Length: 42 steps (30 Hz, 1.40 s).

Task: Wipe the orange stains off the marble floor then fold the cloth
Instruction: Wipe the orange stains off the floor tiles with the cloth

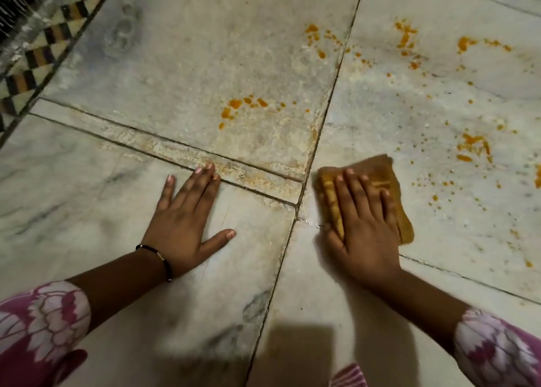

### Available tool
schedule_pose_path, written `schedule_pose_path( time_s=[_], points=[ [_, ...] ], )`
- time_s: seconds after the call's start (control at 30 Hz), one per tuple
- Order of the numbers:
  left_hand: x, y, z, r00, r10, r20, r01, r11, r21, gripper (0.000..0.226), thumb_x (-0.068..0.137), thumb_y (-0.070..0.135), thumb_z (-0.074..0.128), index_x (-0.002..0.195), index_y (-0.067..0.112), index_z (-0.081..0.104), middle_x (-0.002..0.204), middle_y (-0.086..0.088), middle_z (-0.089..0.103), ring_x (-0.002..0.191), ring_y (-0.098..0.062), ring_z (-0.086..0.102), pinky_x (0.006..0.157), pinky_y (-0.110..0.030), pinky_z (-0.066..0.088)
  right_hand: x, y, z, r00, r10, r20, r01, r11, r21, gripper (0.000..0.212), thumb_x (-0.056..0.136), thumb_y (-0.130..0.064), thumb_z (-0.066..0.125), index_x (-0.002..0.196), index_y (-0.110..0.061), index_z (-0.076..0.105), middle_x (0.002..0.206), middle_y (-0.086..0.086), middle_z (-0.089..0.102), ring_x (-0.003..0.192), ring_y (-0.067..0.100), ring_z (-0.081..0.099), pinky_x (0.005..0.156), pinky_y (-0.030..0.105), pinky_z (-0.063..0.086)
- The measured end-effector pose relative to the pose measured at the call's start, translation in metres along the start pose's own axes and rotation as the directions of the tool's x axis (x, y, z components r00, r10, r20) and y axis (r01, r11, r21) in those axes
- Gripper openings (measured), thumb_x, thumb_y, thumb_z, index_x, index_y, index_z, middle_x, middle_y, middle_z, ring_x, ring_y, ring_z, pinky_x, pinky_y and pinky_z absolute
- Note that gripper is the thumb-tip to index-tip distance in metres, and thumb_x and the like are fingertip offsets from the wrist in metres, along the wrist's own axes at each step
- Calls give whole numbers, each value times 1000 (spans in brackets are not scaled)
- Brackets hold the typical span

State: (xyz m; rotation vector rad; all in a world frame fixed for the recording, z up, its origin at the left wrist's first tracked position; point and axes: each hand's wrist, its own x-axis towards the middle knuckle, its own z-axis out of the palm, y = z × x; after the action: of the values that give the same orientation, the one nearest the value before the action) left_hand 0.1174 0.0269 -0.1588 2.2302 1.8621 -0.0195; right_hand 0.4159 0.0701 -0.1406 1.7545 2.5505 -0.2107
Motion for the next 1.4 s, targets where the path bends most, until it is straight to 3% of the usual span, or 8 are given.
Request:
schedule_pose_path(
  time_s=[0.07, 0.27, 0.53, 0.77, 0.83, 1.0, 1.23, 1.4],
  points=[
    [0, 0, 1, 1000, 4, -7, -4, 1000, -9, 88, 87, 70, 19, 150, 8, 16, 159, -8, 10, 145, -21, 10, 116, -49, 2, -26, -19, 5, 999, -36, -13, 36, 999, -24, 81, 83, -54, 36, 150, -9, 24, 157, 13, 19, 145, 28, 17, 114, 53, 12],
    [0, -1, -1, 1000, 7, -6, -7, 1000, -10, 88, 88, 70, 19, 150, 7, 16, 158, -8, 11, 145, -20, 10, 116, -51, 6, 10, -74, 10, 872, -482, 80, 485, 875, -14, 83, 82, -57, 36, 150, -10, 25, 155, 11, 26, 142, 28, 26, 108, 55, 11],
    [-1, -1, 1, 1000, 1, -31, -2, 999, -35, 88, 87, 69, 25, 150, 8, 18, 159, -6, 12, 146, -19, 9, 117, -49, 4, 19, -4, -3, 996, -89, -15, 89, 996, -3, 77, 85, -53, 32, 151, -15, 22, 158, 6, 18, 146, 22, 13, 117, 47, 6],
    [1, 1, 1, 998, 10, -55, -12, 999, -49, 87, 86, 68, 26, 149, 7, 22, 157, -8, 17, 145, -21, 13, 116, -50, 6, -6, -53, 10, 834, -546, 79, 548, 837, 0, 75, 85, -50, 35, 150, -14, 27, 156, 8, 24, 144, 23, 22, 115, 47, 11],
    [0, 0, 1, 999, 12, -48, -15, 999, -51, 87, 86, 68, 26, 148, 7, 22, 157, -8, 17, 145, -21, 13, 116, -49, 5, 24, -38, 9, 863, -500, 69, 503, 864, -22, 73, 86, -51, 31, 149, -14, 30, 155, 8, 29, 143, 24, 25, 115, 49, 13],
    [-1, 0, -3, 1000, -1, -10, 1, 1000, -31, 87, 87, 68, 23, 149, 8, 20, 158, -8, 16, 145, -21, 13, 116, -50, 7, 26, 3, -3, 996, -84, 11, 84, 996, -36, 78, 86, -55, 29, 152, -15, 19, 159, 5, 14, 147, 21, 10, 116, 49, 7],
    [-1, 13, -5, 1000, 16, -15, -17, 998, -68, 84, 90, 65, 18, 149, 5, 16, 158, -12, 10, 145, -23, 7, 116, -47, 2, -123, 32, 3, 870, -433, 237, 455, 890, -43, 73, 89, -52, 34, 152, -16, 21, 159, 6, 19, 146, 24, 15, 115, 50, 10],
    [11, 47, -4, 971, 237, 20, -234, 967, -100, 84, 90, 64, 21, 151, 9, 5, 159, -8, -2, 146, -19, -6, 116, -42, -5, -170, 116, -13, 945, -173, 277, 193, 980, -44, 68, 95, -53, 14, 152, -16, 17, 157, 10, 24, 146, 25, 17, 113, 49, 16]
  ],
)
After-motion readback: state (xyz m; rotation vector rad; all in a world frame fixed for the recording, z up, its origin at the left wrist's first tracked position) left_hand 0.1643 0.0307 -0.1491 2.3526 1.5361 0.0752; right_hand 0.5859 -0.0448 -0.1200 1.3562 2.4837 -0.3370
